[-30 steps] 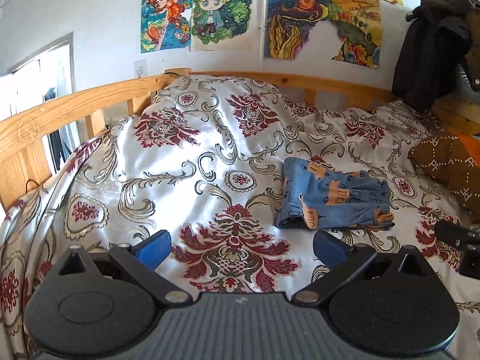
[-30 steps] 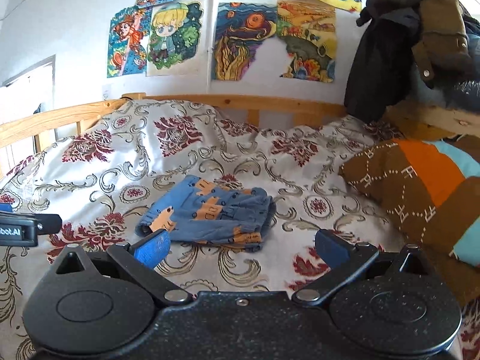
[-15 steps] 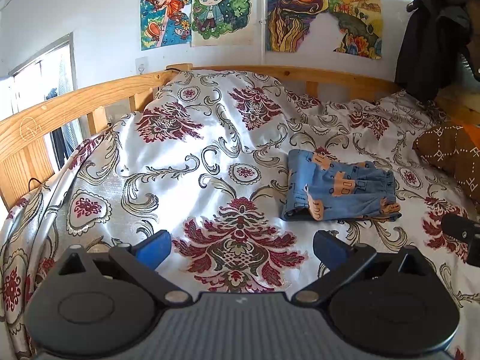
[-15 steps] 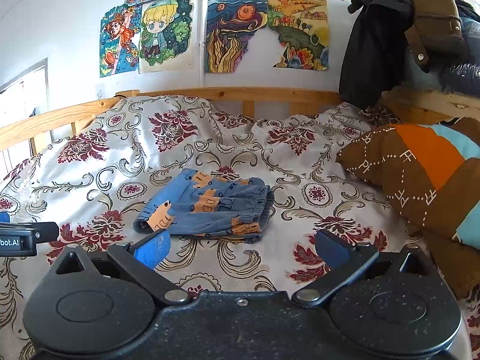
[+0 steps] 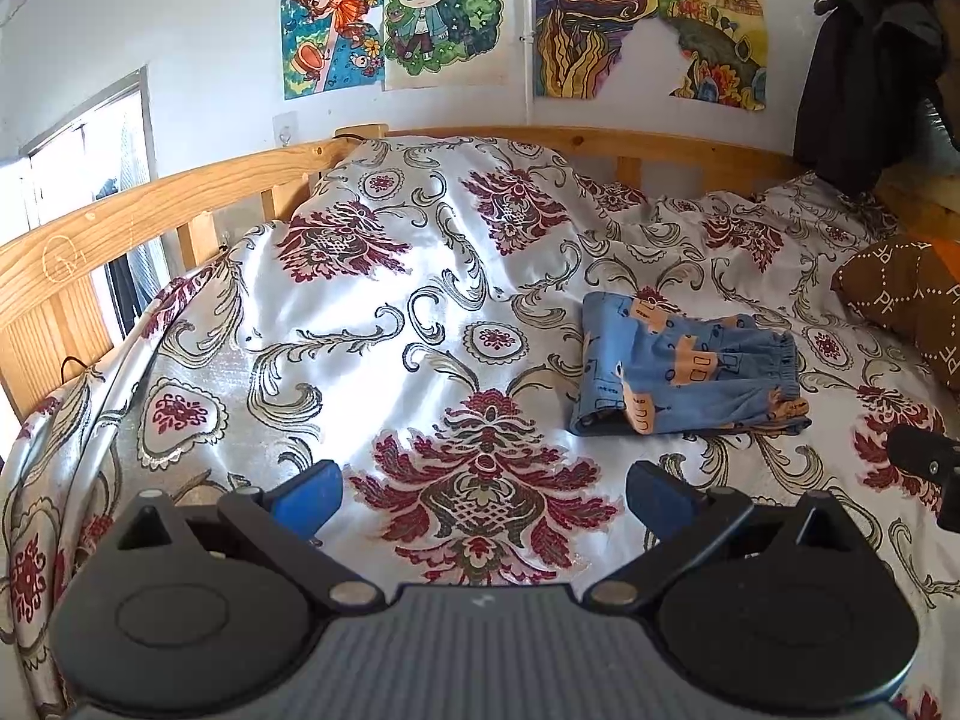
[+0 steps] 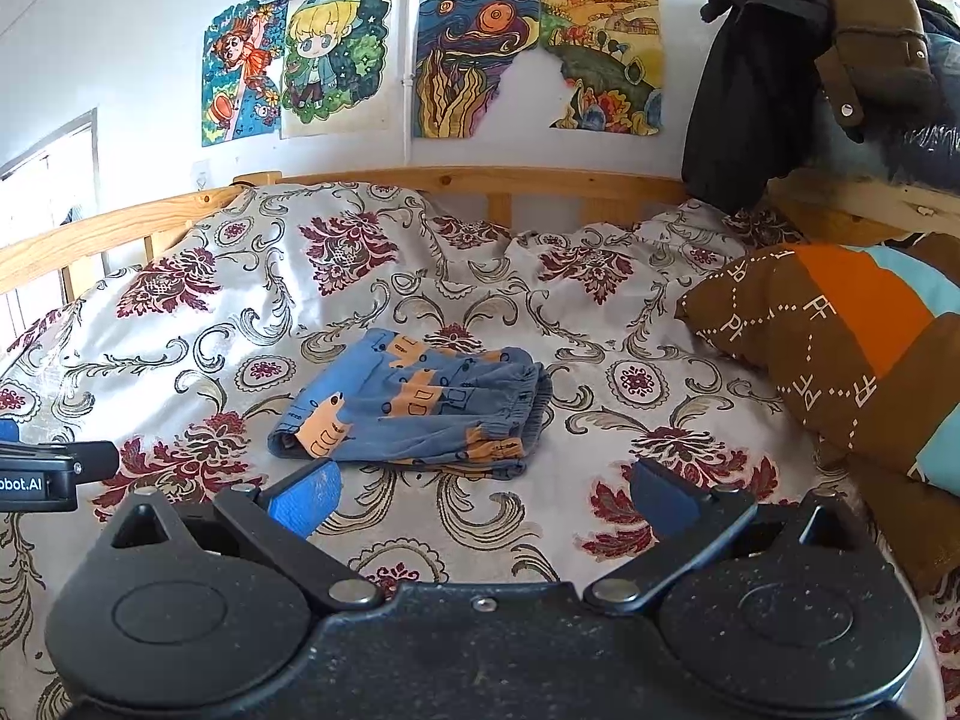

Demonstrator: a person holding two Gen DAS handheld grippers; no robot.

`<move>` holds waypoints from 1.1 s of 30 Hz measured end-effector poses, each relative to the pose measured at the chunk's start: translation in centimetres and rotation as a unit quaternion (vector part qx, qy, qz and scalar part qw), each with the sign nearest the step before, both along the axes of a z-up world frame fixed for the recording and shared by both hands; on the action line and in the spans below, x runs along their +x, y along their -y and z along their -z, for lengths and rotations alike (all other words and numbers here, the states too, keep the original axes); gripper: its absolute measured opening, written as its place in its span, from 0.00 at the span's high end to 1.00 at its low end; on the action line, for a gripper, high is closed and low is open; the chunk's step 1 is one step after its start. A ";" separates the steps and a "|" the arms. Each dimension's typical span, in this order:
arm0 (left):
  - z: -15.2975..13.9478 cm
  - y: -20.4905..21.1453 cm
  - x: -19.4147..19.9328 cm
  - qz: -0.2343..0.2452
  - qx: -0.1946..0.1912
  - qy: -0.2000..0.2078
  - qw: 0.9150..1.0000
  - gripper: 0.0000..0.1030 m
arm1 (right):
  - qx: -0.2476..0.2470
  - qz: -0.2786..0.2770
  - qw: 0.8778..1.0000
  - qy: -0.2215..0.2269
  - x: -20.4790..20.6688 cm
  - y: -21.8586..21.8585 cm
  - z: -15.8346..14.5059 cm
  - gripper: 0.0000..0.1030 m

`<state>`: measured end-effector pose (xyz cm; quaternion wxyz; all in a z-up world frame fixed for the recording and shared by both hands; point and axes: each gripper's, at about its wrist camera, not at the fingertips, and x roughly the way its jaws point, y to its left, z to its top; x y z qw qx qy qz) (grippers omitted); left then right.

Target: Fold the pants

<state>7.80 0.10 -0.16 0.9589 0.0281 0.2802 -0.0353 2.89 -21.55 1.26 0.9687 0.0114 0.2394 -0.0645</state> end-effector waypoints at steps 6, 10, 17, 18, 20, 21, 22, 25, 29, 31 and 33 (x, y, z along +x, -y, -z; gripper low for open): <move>0.0 0.0 0.0 0.002 0.006 0.002 1.000 0.00 | 0.000 -0.001 1.000 0.000 0.0 0.0 0.0 0.01; 0.0 0.0 0.0 0.002 0.006 0.001 1.000 0.00 | 0.000 -0.001 1.000 0.000 0.0 0.0 0.0 0.01; 0.0 0.0 0.0 0.003 0.006 0.001 1.000 0.00 | 0.000 -0.001 1.000 -0.001 0.0 0.0 0.0 0.01; 0.0 0.0 0.0 0.003 0.006 0.000 1.000 0.00 | 0.000 -0.001 1.000 -0.001 0.0 0.0 0.0 0.01; 0.1 0.0 0.0 0.003 0.006 0.000 1.000 0.00 | 0.000 0.000 1.000 -0.001 0.0 0.0 0.0 0.01; 0.1 -0.1 0.0 0.003 0.006 -0.001 1.000 0.00 | 0.000 0.000 1.000 -0.001 0.0 0.0 0.0 0.01; 0.1 -0.1 0.0 0.003 0.006 0.000 1.000 0.00 | 0.000 0.000 1.000 -0.001 0.0 0.0 0.0 0.01; 0.2 -0.2 0.1 0.006 0.001 -0.005 1.000 0.00 | 0.000 0.000 1.000 -0.001 0.0 0.0 0.0 0.01; 0.3 -0.5 0.2 0.001 -0.017 -0.028 0.999 0.00 | 0.001 -0.001 1.000 -0.001 0.0 0.0 0.0 0.01; 0.3 -0.6 0.2 -0.008 -0.018 -0.027 0.999 0.00 | 0.001 -0.001 1.000 -0.002 0.0 0.0 0.0 0.01; 0.3 -0.7 0.3 -0.012 -0.019 -0.030 0.999 0.00 | 0.001 -0.001 1.000 -0.001 0.0 0.1 0.0 0.01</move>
